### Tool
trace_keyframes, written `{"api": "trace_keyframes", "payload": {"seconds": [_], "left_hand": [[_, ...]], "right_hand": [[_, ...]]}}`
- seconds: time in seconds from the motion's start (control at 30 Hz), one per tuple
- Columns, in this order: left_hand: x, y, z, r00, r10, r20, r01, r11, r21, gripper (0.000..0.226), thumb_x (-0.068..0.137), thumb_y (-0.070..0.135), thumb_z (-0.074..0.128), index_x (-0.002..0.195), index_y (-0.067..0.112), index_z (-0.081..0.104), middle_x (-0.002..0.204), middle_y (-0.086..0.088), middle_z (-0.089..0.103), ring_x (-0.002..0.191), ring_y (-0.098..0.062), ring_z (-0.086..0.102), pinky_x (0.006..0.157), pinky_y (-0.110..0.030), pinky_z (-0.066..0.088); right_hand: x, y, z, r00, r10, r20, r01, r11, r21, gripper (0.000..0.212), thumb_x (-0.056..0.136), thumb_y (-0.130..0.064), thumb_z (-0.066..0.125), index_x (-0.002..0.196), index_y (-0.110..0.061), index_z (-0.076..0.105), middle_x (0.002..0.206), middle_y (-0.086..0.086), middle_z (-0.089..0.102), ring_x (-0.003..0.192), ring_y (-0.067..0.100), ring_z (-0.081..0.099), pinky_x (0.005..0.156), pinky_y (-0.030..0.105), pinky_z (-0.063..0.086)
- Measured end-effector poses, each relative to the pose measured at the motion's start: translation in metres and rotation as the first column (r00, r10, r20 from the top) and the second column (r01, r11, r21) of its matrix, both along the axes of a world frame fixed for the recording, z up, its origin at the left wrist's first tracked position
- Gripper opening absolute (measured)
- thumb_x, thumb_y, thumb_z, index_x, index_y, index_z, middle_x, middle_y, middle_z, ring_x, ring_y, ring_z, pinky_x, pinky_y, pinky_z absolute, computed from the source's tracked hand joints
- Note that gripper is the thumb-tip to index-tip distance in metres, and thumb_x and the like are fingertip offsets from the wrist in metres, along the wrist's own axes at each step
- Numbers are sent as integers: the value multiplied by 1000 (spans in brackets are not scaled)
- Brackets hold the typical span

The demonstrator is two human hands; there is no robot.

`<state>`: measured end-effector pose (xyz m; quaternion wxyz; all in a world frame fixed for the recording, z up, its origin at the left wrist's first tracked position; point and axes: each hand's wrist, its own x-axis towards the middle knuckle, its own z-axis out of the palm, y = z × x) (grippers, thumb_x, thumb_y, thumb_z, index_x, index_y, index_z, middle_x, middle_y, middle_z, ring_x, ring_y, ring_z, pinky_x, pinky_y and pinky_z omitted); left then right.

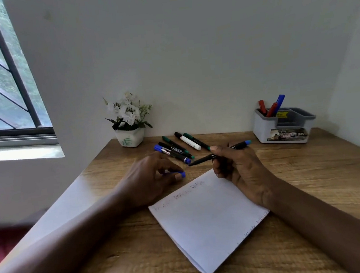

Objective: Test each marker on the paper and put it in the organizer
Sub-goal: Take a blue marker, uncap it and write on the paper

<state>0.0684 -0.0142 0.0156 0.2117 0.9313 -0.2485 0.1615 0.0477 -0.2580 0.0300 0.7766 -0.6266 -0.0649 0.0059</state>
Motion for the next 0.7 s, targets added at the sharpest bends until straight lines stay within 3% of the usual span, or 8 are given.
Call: {"api": "trace_keyframes", "payload": {"seconds": [0.07, 0.2, 0.33, 0.4, 0.5, 0.7], "left_hand": [[0, -3, 0, 1000, -23, 16, 21, 995, 99, 30, 91, 53, 60, 116, 42, 72, 109, 18, 60, 103, -3, 56, 79, -23, 46], [-5, -4, 2, 999, 20, -26, -17, 996, 87, 51, 94, 64, 47, 134, 38, 63, 136, 11, 57, 125, -8, 50, 101, -40, 47], [-12, -8, 6, 963, 86, -255, -52, 990, 135, 91, 80, 84, 37, 155, 33, 34, 162, 6, 33, 145, -14, 34, 118, -47, 31], [-12, -11, 7, 952, 106, -289, -36, 971, 236, 94, 81, 84, 42, 158, 32, 27, 166, 8, 24, 149, -13, 25, 123, -47, 20], [-12, -11, 10, 946, 108, -305, -29, 967, 254, 92, 82, 80, 47, 158, 32, 27, 166, 10, 20, 150, -12, 23, 122, -44, 17], [-11, -10, 9, 944, 95, -317, -14, 969, 248, 93, 80, 82, 47, 157, 32, 30, 166, 10, 20, 150, -12, 24, 121, -44, 20]], "right_hand": [[0, 1, -1, 1000, 8, 20, -8, 1000, 1, 18, 91, -19, 68, 79, -12, 80, 64, 8, 67, 57, 16, 62, 56, 27, 50], [-3, 2, -2, 990, 138, 27, -138, 990, -6, 33, 99, -21, 48, 99, -10, 79, 77, 11, 73, 64, 16, 65, 60, 26, 52], [-7, 6, -1, 990, 136, 34, -132, 987, -92, 31, 100, -22, 52, 99, -4, 77, 80, 15, 74, 66, 19, 66, 61, 27, 53], [-8, 8, -1, 997, 56, 61, -40, 968, -248, 23, 97, -21, 61, 89, -7, 77, 72, 13, 74, 62, 20, 65, 55, 26, 52], [-10, 8, 1, 994, 69, 85, -25, 898, -439, 18, 97, -19, 61, 87, -12, 75, 72, 12, 75, 60, 19, 67, 47, 23, 49], [-4, 3, 1, 995, 97, 16, -72, 832, -551, 4, 85, -10, 74, 88, -7, 76, 76, 10, 78, 64, 13, 72, 58, 21, 56]]}}
